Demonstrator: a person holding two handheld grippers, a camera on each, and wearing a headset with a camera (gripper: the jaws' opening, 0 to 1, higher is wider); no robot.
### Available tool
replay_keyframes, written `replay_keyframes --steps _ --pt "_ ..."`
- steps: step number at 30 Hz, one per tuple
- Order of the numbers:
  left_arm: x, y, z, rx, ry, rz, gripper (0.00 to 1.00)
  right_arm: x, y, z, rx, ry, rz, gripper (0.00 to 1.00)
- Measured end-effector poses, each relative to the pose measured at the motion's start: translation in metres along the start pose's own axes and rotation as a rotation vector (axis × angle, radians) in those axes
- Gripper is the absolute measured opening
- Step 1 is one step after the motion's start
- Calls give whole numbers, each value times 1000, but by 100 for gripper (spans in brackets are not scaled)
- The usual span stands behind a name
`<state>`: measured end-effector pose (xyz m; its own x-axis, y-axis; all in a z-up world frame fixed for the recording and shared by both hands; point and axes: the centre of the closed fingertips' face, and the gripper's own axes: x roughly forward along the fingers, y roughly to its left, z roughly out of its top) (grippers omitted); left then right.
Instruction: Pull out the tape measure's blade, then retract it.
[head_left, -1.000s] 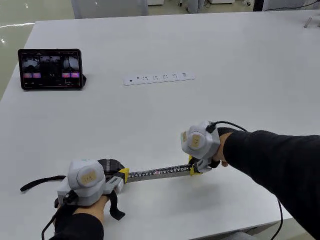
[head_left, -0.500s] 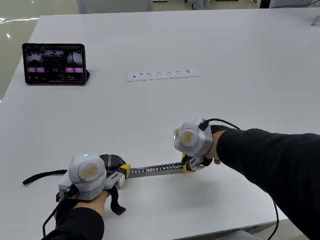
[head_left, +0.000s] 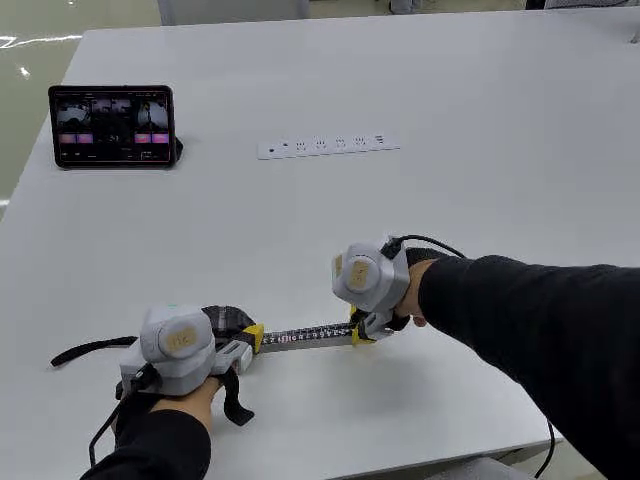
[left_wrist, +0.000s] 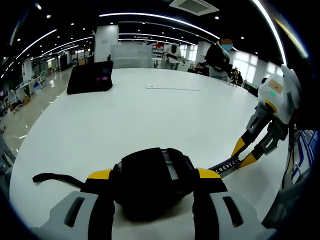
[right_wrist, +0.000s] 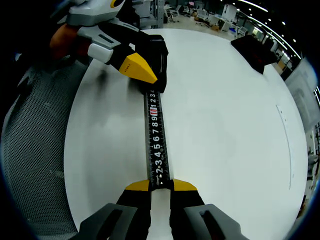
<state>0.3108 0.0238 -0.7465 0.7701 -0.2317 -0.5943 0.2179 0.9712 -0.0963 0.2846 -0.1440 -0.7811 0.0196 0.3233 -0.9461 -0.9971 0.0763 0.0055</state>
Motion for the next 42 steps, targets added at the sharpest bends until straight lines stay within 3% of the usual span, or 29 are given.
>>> replay_keyframes --steps 26,42 --pt "1 0 0 -6 15 -8 59 11 -2 38 -7 -56 10 10" --pt "1 0 -1 -19 19 -17 59 15 -2 47 -11 -60 41 9"
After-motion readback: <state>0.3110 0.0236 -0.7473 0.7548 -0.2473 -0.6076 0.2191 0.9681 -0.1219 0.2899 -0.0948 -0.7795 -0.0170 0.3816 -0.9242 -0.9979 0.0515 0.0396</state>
